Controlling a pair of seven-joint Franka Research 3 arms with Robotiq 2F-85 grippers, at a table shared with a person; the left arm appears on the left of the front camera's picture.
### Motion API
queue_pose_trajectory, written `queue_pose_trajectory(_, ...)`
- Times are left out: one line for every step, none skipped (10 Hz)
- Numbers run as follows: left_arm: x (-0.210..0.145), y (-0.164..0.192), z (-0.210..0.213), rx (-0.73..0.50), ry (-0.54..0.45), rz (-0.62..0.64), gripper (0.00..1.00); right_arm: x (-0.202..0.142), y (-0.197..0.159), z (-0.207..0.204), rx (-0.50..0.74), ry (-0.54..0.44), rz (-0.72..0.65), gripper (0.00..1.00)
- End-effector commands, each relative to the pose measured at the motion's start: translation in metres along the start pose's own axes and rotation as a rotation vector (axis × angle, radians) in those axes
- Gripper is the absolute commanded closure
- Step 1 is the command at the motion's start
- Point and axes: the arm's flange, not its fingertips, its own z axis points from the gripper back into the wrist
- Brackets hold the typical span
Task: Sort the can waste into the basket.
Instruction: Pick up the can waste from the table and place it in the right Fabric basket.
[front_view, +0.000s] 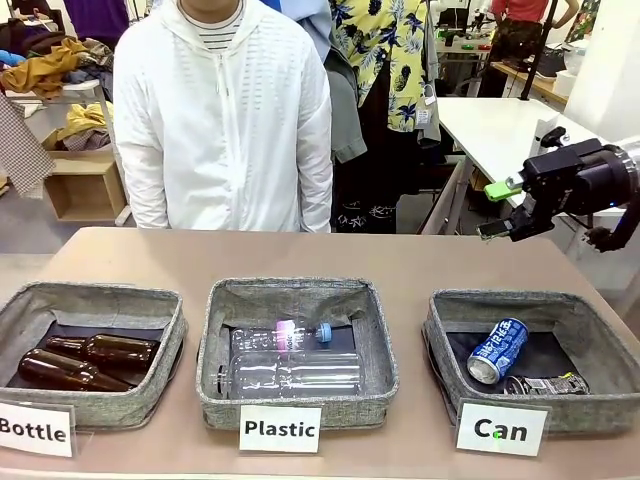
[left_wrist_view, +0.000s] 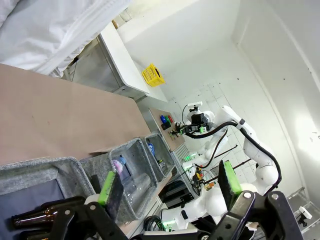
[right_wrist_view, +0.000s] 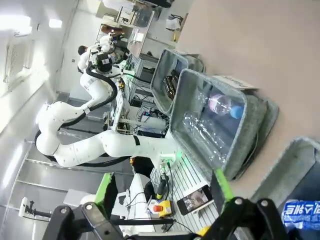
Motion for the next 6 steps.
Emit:
queue_pose_trajectory(-0.0008,-0.0015,-0.0014,-0.007,-0.014,-0.008,0.00,0.0004,-0.0012,0.0042,-0.008,-0.008,0.022,0.00)
queue_pose_trajectory(-0.0008,-0.0015,-0.0014,-0.007,-0.014,-0.008,0.00,0.0004,-0.0012,0.0042,-0.008,-0.008,0.022,0.00)
queue_pose_trajectory(-0.0008,-0.0015,-0.0014,-0.007,-0.014,-0.008,0.00,0.0004,-0.0012,0.0042,-0.008,-0.008,0.022,0.00)
queue_pose_trajectory(-0.0008,-0.0015,-0.0014,-0.007,-0.014,-0.008,0.00,0.0004,-0.0012,0.0042,-0.008,-0.008,0.022,0.00)
queue_pose_trajectory(-0.0008,-0.0015,-0.0014,-0.007,-0.014,-0.008,0.00,0.0004,-0.0012,0.0042,-0.008,-0.008,0.022,0.00)
queue_pose_trajectory(-0.0008,-0.0015,-0.0014,-0.007,-0.014,-0.008,0.00,0.0004,-0.0012,0.0042,-0.008,-0.008,0.022,0.00)
